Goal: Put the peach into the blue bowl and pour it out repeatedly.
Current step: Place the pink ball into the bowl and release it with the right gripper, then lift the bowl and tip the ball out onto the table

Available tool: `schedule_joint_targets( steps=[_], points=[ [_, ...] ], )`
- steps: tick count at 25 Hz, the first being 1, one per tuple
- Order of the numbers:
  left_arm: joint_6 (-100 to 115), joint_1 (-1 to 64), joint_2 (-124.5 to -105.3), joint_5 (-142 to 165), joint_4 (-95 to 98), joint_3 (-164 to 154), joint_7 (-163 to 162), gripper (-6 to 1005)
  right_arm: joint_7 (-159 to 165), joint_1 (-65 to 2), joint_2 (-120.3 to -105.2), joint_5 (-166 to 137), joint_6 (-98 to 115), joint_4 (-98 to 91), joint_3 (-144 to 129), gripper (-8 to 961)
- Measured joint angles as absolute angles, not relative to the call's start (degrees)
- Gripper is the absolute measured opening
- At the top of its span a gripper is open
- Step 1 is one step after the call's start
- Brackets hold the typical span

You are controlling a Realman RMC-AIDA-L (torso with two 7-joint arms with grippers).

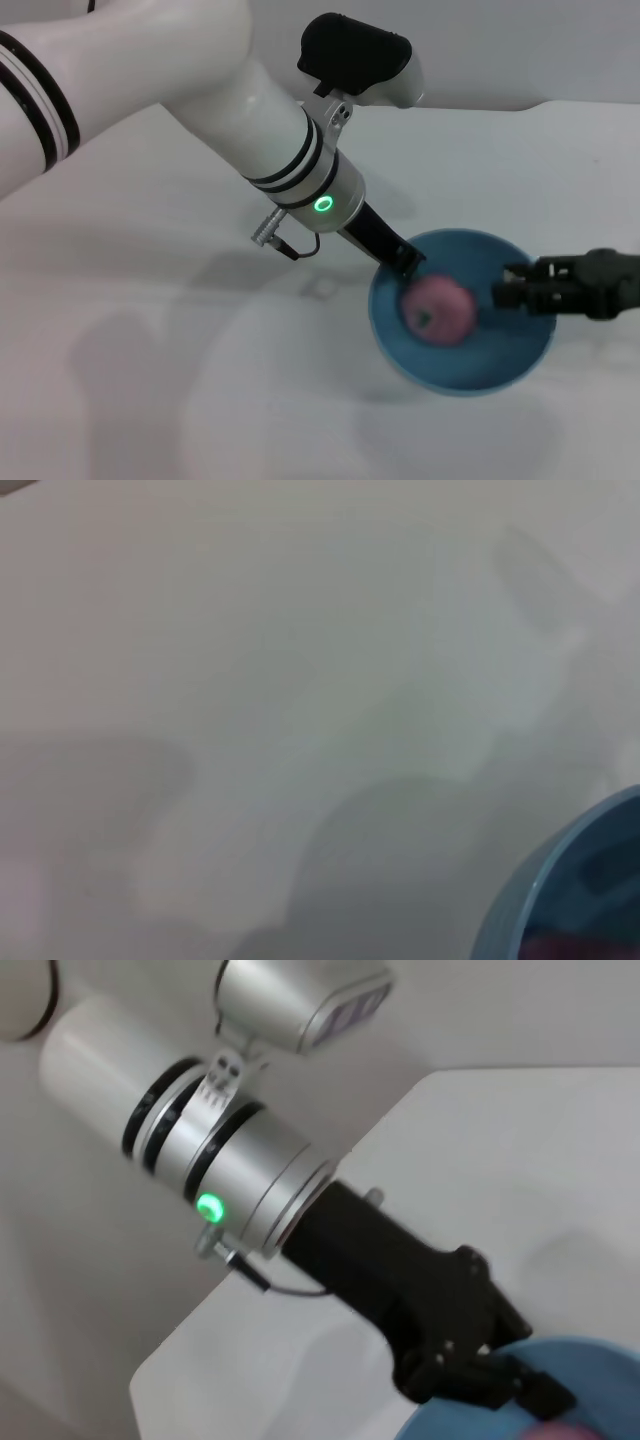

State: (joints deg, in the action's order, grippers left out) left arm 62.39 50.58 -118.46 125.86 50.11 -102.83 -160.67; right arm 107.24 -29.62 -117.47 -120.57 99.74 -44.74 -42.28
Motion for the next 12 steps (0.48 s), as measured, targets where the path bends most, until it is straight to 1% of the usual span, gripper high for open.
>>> schedule_joint_targets(
  steps=[5,7,10,12],
  points=[
    [59.47,49.96,-118.39,125.87,49.92,-102.86,-160.66,0,110.16,-29.76,-117.09,-119.30,99.44,-44.87,-30.69,596],
    [57.77,49.56,-118.38,125.86,49.74,-102.90,-160.64,-1,111.20,-28.89,-116.87,-116.98,99.13,-44.19,-25.17,595],
    [54.87,49.06,-118.39,125.79,49.31,-102.91,-160.22,-1,112.37,-25.93,-116.25,-112.18,98.32,-42.01,-18.44,593],
    [48.87,47.66,-118.41,125.29,48.51,-102.47,-158.26,-1,112.39,-23.11,-115.91,-109.51,97.68,-40.68,-15.09,592]
  ],
)
